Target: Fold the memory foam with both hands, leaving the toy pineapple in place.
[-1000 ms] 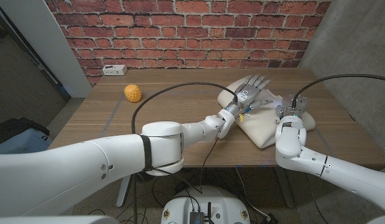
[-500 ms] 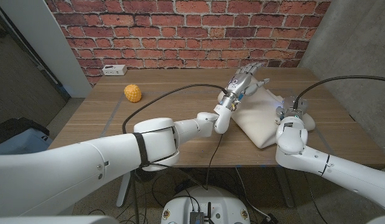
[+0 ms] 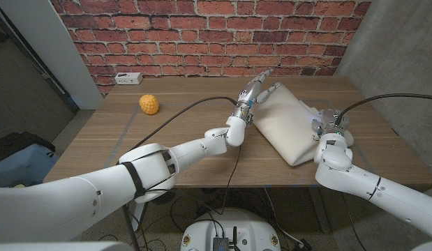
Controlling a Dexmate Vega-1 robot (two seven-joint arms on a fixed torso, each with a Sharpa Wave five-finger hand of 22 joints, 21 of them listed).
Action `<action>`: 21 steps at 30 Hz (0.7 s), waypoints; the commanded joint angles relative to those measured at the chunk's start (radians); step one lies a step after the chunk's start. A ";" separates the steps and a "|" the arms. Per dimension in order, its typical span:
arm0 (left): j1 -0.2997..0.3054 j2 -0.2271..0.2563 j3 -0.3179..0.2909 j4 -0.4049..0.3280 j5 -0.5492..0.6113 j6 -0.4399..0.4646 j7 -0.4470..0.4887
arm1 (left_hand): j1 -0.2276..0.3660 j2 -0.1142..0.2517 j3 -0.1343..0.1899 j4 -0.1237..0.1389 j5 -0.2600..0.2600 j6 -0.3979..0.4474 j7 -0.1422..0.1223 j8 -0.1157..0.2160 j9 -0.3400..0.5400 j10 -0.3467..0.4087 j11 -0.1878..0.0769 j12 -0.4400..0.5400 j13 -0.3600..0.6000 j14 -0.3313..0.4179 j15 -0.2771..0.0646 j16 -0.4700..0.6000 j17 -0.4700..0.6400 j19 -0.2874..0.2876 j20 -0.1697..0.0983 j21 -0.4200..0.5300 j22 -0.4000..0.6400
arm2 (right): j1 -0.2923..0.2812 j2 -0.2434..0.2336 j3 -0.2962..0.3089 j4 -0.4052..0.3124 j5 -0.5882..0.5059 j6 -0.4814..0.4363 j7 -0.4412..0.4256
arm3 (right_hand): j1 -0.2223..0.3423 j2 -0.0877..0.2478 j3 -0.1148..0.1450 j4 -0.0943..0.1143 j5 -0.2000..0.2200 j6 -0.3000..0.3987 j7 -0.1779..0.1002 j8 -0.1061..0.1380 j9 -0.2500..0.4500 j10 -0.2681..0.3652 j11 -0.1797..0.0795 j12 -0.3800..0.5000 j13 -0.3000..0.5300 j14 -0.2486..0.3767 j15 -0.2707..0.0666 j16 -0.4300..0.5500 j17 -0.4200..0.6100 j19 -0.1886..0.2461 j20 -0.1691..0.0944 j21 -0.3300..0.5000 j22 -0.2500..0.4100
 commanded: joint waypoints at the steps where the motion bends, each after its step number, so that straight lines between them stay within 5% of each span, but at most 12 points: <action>1: 0.118 0.089 -0.188 -0.314 -0.136 0.024 -0.263 | -0.012 0.002 0.016 0.006 -0.004 0.004 0.021 -0.007 0.000 -0.006 0.015 -0.012 0.001 -0.018 -0.010 -0.011 0.001 -0.005 -0.041 -0.009 0.001 | -0.083 0.011 0.118 -0.009 0.150 0.104 -0.149 | -0.009 0.005 -0.003 0.007 -0.004 -0.012 0.000 -0.004 0.003 -0.004 0.007 -0.005 0.003 0.007 -0.034 0.007 0.004 0.010 0.002 0.004 0.005; 4: 0.148 0.105 -0.221 -0.361 -0.161 0.046 -0.296 | -0.018 0.002 0.019 0.010 -0.004 0.002 0.031 -0.010 0.000 -0.008 0.015 -0.017 0.001 -0.028 -0.011 -0.013 0.001 -0.013 -0.050 -0.014 0.000 | -0.081 0.010 0.120 -0.006 0.171 0.118 -0.158 | -0.016 0.006 -0.005 0.011 -0.006 -0.020 0.001 -0.005 0.004 -0.009 0.006 -0.007 0.003 0.006 -0.034 0.007 0.006 0.009 0.002 0.004 0.005; 7: 0.178 0.121 -0.254 -0.408 -0.198 0.072 -0.334 | -0.038 0.000 0.024 0.023 -0.003 -0.016 0.084 -0.021 -0.001 -0.019 0.010 -0.030 0.001 -0.041 -0.017 -0.014 0.002 -0.022 -0.057 -0.024 0.000 | -0.080 0.013 0.125 -0.001 0.192 0.131 -0.169 | -0.025 0.006 -0.007 0.017 -0.008 -0.028 0.002 -0.007 0.004 -0.012 0.004 -0.008 0.004 0.004 -0.032 0.006 0.008 0.009 0.001 0.003 0.005; 14: 0.232 0.142 -0.318 -0.475 -0.296 0.120 -0.409 | -0.088 0.026 0.053 0.069 0.012 -0.041 0.161 -0.027 -0.001 -0.052 0.004 -0.056 -0.001 -0.086 -0.029 -0.018 0.003 -0.038 -0.102 -0.043 0.000 | -0.083 0.018 0.136 0.008 0.238 0.167 -0.189 | -0.049 0.008 -0.012 0.034 -0.013 -0.059 0.010 -0.011 0.005 -0.033 0.009 -0.015 0.005 -0.005 -0.035 0.003 0.013 0.005 -0.006 0.001 0.006; 21: 0.267 0.166 -0.360 -0.532 -0.363 0.164 -0.454 | -0.108 0.029 0.082 0.090 0.023 -0.063 0.166 -0.030 -0.002 -0.073 0.000 -0.064 -0.001 -0.110 -0.032 -0.019 0.003 -0.056 -0.113 -0.055 0.000 | -0.102 0.039 0.164 0.008 0.273 0.199 -0.239 | -0.072 0.009 -0.015 0.048 -0.016 -0.107 0.022 -0.015 0.005 -0.067 0.015 -0.022 0.006 -0.022 -0.032 -0.004 0.018 0.000 -0.024 -0.001 0.006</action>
